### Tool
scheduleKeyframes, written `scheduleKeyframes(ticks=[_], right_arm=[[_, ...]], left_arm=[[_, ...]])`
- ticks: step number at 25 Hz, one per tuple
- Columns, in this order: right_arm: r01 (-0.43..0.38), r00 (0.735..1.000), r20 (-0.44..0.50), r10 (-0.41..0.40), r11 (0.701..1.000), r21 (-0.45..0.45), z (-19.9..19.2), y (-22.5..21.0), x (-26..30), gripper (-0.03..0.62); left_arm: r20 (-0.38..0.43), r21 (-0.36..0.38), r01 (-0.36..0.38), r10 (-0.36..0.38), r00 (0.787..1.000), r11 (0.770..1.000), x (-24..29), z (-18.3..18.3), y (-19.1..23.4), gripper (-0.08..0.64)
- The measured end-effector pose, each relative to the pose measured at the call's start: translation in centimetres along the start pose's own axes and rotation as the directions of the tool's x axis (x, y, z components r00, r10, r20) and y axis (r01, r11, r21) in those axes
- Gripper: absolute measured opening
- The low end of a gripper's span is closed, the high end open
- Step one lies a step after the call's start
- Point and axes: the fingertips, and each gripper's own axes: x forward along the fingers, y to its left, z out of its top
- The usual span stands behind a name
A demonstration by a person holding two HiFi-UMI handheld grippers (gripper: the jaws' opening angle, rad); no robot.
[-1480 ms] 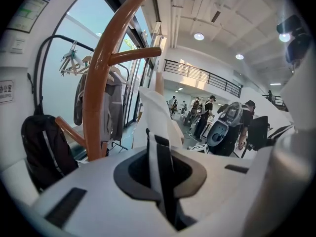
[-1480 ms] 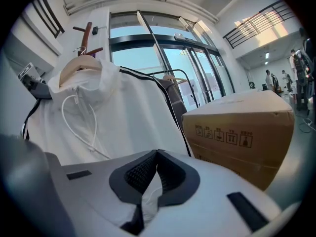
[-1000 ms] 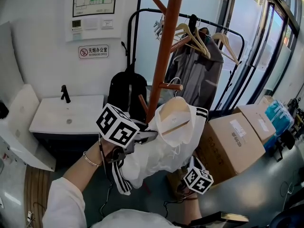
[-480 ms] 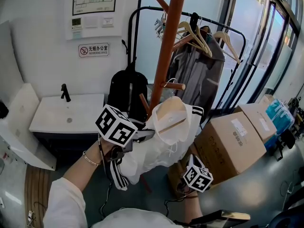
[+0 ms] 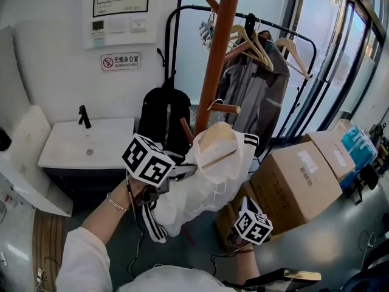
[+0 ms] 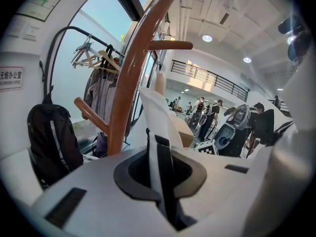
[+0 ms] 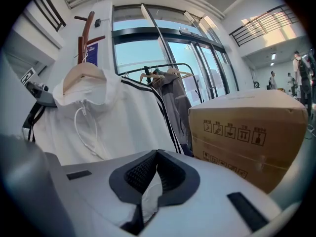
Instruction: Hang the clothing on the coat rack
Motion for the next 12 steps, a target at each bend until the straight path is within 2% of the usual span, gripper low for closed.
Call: scheduleKeyframes(ticks=[12], right_arm=[[-0.012,1.000,-0.020,0.012,1.000,-0.008,-0.7,0.8,0.7,0.023]], left_arm=[[-0.009,-0.010,-0.014,0.014,1.000,1.000,0.2,-1.1,1.2,0.022]])
